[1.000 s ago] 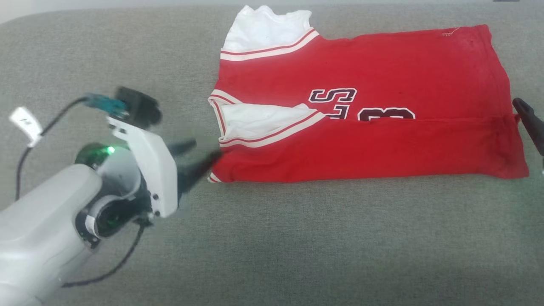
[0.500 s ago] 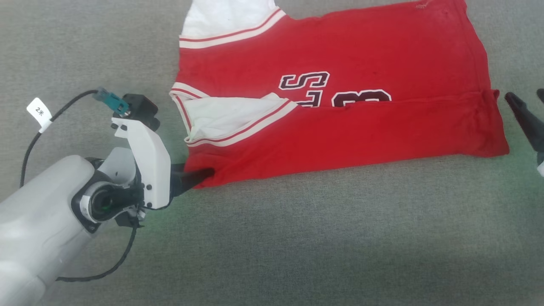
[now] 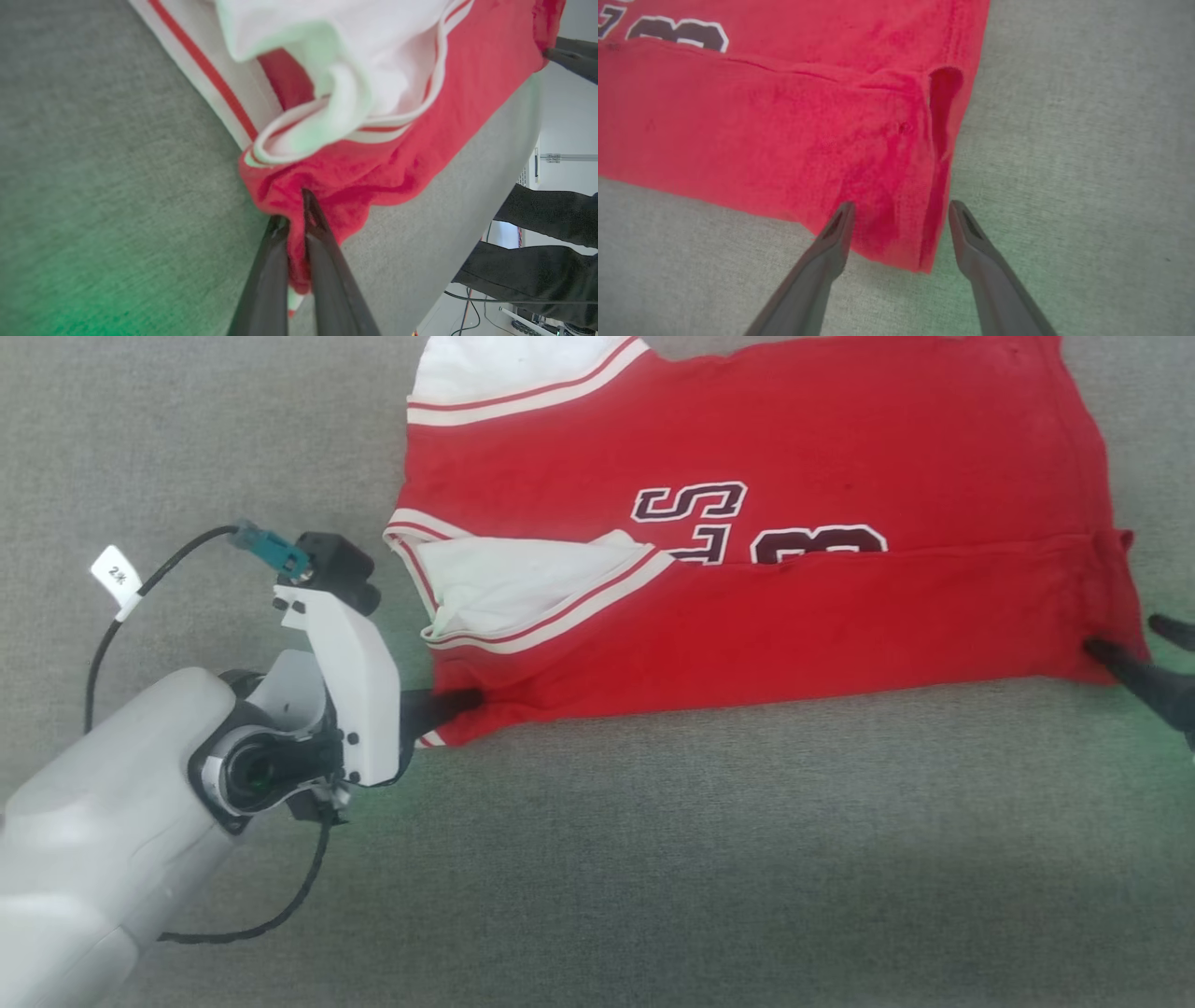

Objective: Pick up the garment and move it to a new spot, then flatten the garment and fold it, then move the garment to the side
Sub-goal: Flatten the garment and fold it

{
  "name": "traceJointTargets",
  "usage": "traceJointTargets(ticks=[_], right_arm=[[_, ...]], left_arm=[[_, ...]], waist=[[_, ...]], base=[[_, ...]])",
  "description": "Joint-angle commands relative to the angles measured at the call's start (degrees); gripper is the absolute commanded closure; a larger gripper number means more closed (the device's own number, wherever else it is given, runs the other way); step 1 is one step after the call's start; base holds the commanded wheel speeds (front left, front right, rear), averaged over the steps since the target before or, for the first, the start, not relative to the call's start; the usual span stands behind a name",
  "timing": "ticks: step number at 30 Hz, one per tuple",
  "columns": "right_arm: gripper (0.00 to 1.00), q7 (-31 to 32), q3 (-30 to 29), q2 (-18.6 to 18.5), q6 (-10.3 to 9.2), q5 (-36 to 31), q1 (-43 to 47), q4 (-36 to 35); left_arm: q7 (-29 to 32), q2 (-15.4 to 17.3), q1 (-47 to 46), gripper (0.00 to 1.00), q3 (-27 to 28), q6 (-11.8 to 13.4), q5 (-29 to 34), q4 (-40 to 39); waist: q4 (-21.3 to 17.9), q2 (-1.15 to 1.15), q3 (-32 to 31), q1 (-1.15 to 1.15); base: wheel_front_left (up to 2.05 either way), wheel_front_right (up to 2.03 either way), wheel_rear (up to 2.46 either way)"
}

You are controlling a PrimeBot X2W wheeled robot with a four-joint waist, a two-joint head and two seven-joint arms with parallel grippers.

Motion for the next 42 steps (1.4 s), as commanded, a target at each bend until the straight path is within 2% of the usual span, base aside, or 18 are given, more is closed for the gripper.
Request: traceJointTargets(ticks=[1, 9, 10, 11, 12, 13, 19, 25, 33, 36, 37, 38, 39, 40, 41, 42], right_arm=[[0.0, 1.4, 0.4, -0.4, -0.01, 0.2, -1.4, 0.1], [0.0, 11.4, 4.1, 0.4, -0.07, -2.3, -3.3, 6.3], [0.45, 12.1, 4.6, 0.6, -0.06, -2.2, -2.9, 6.2], [0.65, 12.0, 4.5, 0.9, -0.05, -1.7, -2.7, 6.1], [0.89, 11.4, 4.4, 1.2, -0.05, -1.4, -2.6, 6.0], [1.0, 11.2, 4.5, 1.2, -0.04, -1.3, -2.4, 5.7], [1.0, 8.4, 3.6, 0.0, -0.03, -0.9, -0.7, 4.6], [1.0, 5.9, 1.4, -1.9, -0.04, 1.3, 4.0, 2.1], [1.0, 5.6, -1.5, -5.7, -0.04, 3.6, 15.1, -4.7], [1.0, 4.3, -3.5, -5.9, -0.04, 3.5, 18.6, -6.7], [0.9, 3.5, -4.3, -5.7, -0.04, 3.1, 19.3, -7.2], [0.66, 2.9, -5.0, -5.4, -0.04, 2.7, 20.0, -7.6], [0.51, 2.3, -5.6, -5.1, -0.03, 2.3, 20.6, -8.1], [0.01, 1.4, -6.5, -4.7, -0.04, 1.5, 21.0, -8.4], [0.0, 0.6, -7.5, -4.1, -0.04, 0.9, 21.3, -8.5], [0.0, -0.2, -8.3, -3.6, -0.03, 0.2, 21.7, -8.8]], left_arm=[[0.2, -1.8, 1.0, 1.0, -1.9, -0.1, 0.8, 0.3], [-1.2, -4.4, -0.3, 1.0, -2.2, -1.0, 2.4, 1.0], [-1.5, -4.6, -0.3, 1.0, -2.2, -1.1, 2.6, 1.2], [-1.9, -4.9, -0.2, 1.0, -2.1, -1.3, 2.7, 1.5], [-2.1, -5.2, -0.1, 1.0, -2.2, -1.5, 2.8, 1.7], [-2.3, -5.3, 0.2, 1.0, -2.2, -1.7, 2.8, 1.9], [-4.2, -3.5, 2.4, 1.0, -1.7, -2.8, 2.6, 1.2], [-7.7, 1.1, 6.7, 1.0, -0.3, -3.6, 1.7, -4.4], [-11.3, 8.8, 15.5, 1.0, -0.6, 0.1, 1.3, -17.3], [-12.7, 10.4, 17.9, 1.0, -0.6, 2.1, 1.6, -21.2], [-13.2, 10.7, 18.3, 1.0, -0.5, 2.6, 1.7, -21.8], [-13.7, 10.8, 18.7, 1.0, -0.3, 2.9, 1.7, -22.3], [-14.3, 10.9, 19.1, 0.96, -0.1, 3.3, 1.8, -22.7], [-14.8, 10.9, 19.3, 0.78, 0.0, 3.6, 2.0, -22.8], [-15.4, 11.0, 19.4, 0.58, 0.1, 3.8, 2.4, -23.0], [-16.0, 11.0, 19.4, 0.25, 0.4, 4.0, 2.5, -23.1]], waist=[[0.5, 0.0, 0.5, 0.0], [2.4, 0.0, 1.9, 0.0], [2.5, 0.0, 1.8, 0.0], [2.6, 0.0, 1.8, 0.0], [2.7, 0.0, 1.6, 0.0], [2.7, 0.0, 1.4, 0.0], [2.6, 0.0, -1.0, 0.0], [2.7, 0.0, -4.3, 0.0], [2.5, 0.0, -6.0, 0.0], [2.4, 0.0, -5.9, 0.0], [2.4, 0.0, -5.8, 0.0], [2.5, 0.0, -5.8, 0.0], [2.4, 0.0, -5.8, 0.0], [2.3, 0.0, -5.8, 0.0], [2.3, 0.0, -5.8, 0.0], [2.2, 0.0, -5.9, 0.0]], base=[[0.0, 0.0, 0.0], [0.0, 0.0, 0.0], [0.0, 0.0, 0.0], [0.0, 0.0, 0.0], [0.0, 0.0, 0.0], [0.0, 0.0, 0.0], [0.0, 0.0, 0.0], [0.0, 0.0, 0.0], [0.0, 0.0, 0.0], [0.0, 0.0, 0.0], [0.0, 0.0, 0.0], [0.0, 0.0, 0.0], [0.0, 0.0, 0.0], [0.0, 0.0, 0.0], [0.0, 0.0, 0.0], [0.0, 0.0, 0.0]])
